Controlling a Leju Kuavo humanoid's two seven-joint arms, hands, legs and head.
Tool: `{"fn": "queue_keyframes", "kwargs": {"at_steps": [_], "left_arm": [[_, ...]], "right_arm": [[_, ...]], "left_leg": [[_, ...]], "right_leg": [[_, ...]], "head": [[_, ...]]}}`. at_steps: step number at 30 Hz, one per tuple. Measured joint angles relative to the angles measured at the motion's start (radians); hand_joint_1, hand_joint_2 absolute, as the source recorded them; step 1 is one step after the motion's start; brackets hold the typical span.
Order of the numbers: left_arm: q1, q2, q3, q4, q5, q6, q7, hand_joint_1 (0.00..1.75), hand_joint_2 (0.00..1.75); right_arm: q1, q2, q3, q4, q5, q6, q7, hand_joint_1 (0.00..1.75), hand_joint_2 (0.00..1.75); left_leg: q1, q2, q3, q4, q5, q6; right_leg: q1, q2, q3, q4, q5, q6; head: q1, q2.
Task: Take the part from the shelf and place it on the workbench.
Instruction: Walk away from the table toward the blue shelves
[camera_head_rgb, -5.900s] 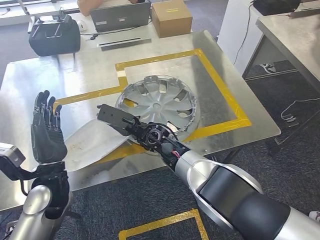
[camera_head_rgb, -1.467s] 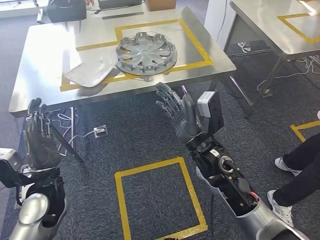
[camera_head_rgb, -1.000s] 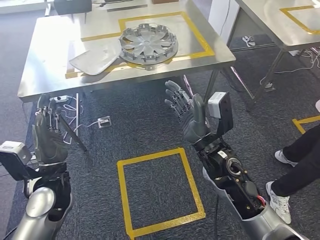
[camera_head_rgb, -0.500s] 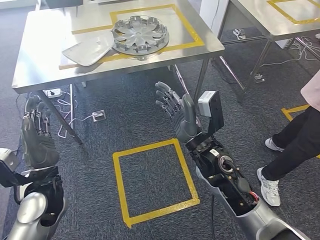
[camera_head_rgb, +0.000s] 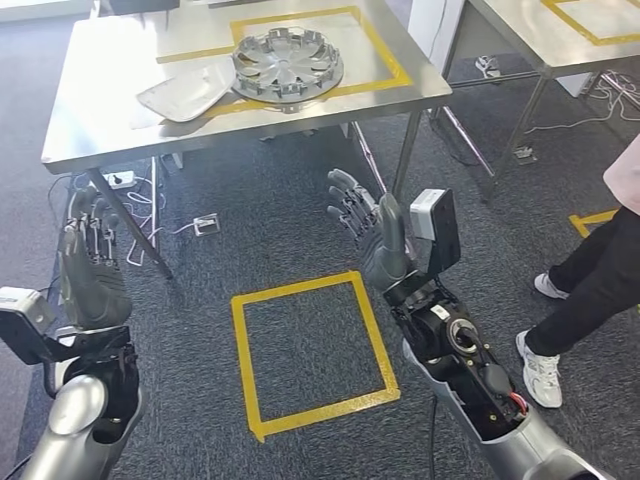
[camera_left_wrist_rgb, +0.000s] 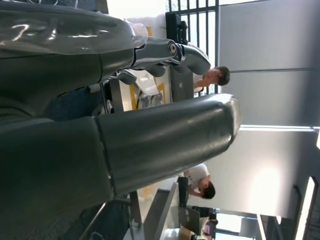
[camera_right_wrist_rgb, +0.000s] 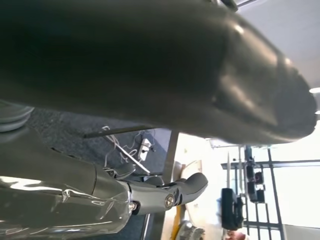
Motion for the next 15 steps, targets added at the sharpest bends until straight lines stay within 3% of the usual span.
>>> {"fn": "queue_keyframes", "kwargs": {"at_steps": [2,5,6,7,8,10,12,13,15], "left_arm": [[0.0,0.001,0.0,0.0,0.0,0.001,0.0,0.0,0.0],[0.003,0.001,0.0,0.0,-0.001,0.002,0.0,0.0,0.0],[0.005,0.001,0.0,0.0,-0.001,0.002,0.0,0.0,0.0],[0.007,0.001,0.0,0.0,-0.001,0.002,0.0,0.0,0.0],[0.008,0.001,0.0,0.0,-0.001,0.002,0.0,0.0,0.0],[0.008,0.002,0.0,0.0,-0.002,0.003,0.0,0.0,0.0],[0.007,0.002,0.0,0.0,-0.005,0.006,0.002,0.0,0.0],[0.007,0.002,0.0,0.0,-0.007,0.008,0.002,0.0,0.0],[0.007,0.002,-0.001,0.0,-0.011,0.014,0.004,0.0,0.0]], "right_arm": [[0.0,0.0,0.0,0.001,-0.005,0.003,0.0,0.0,0.0],[0.002,0.0,0.001,0.001,-0.009,0.008,0.0,0.0,0.0],[0.003,0.0,0.001,0.002,-0.01,0.009,0.0,0.0,0.0],[0.004,0.0,0.001,0.003,-0.01,0.009,0.0,0.0,0.0],[0.004,0.0,0.001,0.003,-0.01,0.01,0.0,0.0,0.0],[0.004,0.0,0.001,0.004,-0.01,0.01,0.0,0.0,0.0],[0.004,0.0,0.001,0.004,-0.011,0.013,0.0,0.0,0.0],[0.004,0.0,0.001,0.004,-0.012,0.015,0.001,0.0,0.0],[0.005,0.0,0.0,0.004,-0.012,0.019,0.003,0.0,0.0]], "left_leg": [[0.002,0.0,-0.021,0.044,-0.035,-0.01],[0.003,-0.002,-0.107,0.247,-0.147,-0.021],[0.003,-0.002,-0.127,0.301,-0.166,-0.021],[0.003,-0.002,-0.129,0.317,-0.167,-0.021],[0.003,-0.003,-0.107,0.288,-0.15,-0.018],[0.003,-0.024,-0.016,0.138,-0.093,-0.007],[0.002,-0.047,0.049,0.02,-0.063,0.004],[0.0,-0.052,0.057,0.001,-0.062,0.008],[-0.002,-0.036,0.056,-0.004,-0.054,0.018]], "right_leg": [[-0.003,0.001,-0.007,-0.005,0.012,-0.016],[-0.002,0.004,-0.026,-0.006,0.029,-0.029],[-0.001,0.007,-0.033,-0.006,0.034,-0.029],[0.0,0.011,-0.039,-0.006,0.039,-0.029],[0.001,0.017,-0.044,-0.006,0.043,-0.028],[0.002,0.03,-0.051,-0.005,0.052,-0.023],[0.004,0.043,-0.059,-0.004,0.059,-0.015],[0.004,0.049,-0.063,-0.003,0.063,-0.009],[0.002,0.059,-0.068,-0.005,0.069,0.003]], "head": [[-0.009,0.0],[-0.028,0.0],[-0.033,0.0],[-0.035,0.0],[-0.037,0.0],[-0.039,0.0],[-0.039,0.0],[-0.039,0.0],[-0.038,0.0]]}}
